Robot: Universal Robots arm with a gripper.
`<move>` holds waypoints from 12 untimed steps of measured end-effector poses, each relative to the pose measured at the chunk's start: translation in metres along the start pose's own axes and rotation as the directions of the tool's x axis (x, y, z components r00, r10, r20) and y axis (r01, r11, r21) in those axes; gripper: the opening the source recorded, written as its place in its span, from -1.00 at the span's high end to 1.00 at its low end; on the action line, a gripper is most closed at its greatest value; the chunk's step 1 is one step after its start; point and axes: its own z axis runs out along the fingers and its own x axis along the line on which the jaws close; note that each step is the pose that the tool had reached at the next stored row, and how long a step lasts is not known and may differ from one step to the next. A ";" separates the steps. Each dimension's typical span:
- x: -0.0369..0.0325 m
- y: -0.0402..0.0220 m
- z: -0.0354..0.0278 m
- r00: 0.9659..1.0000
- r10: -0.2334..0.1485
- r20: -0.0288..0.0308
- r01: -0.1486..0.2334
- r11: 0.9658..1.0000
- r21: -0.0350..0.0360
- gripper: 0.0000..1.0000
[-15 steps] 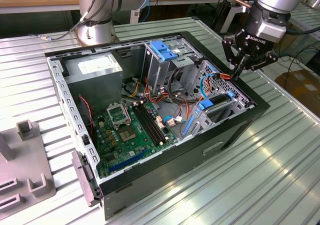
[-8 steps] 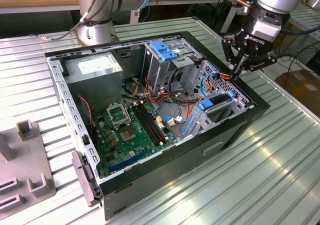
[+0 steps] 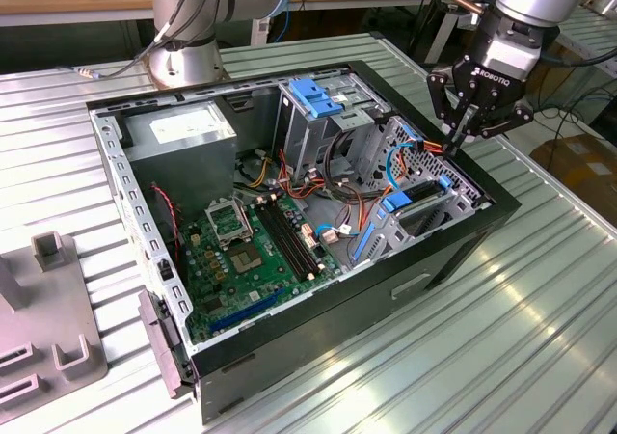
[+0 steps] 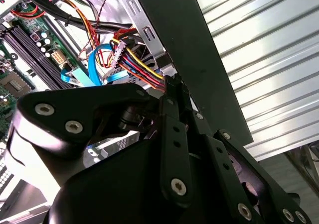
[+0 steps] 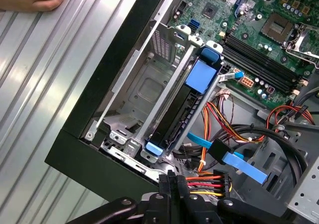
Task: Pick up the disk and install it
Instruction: 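Insert the first disk wire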
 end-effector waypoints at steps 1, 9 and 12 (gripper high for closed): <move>0.0000 0.0000 0.0000 1.000 0.000 0.000 0.000 1.000 0.000 0.67; 0.0000 0.0000 0.0000 1.000 0.001 0.000 -0.001 1.000 0.000 0.67; -0.0001 0.0000 0.0006 0.999 0.040 -0.002 -0.040 0.999 -0.003 0.67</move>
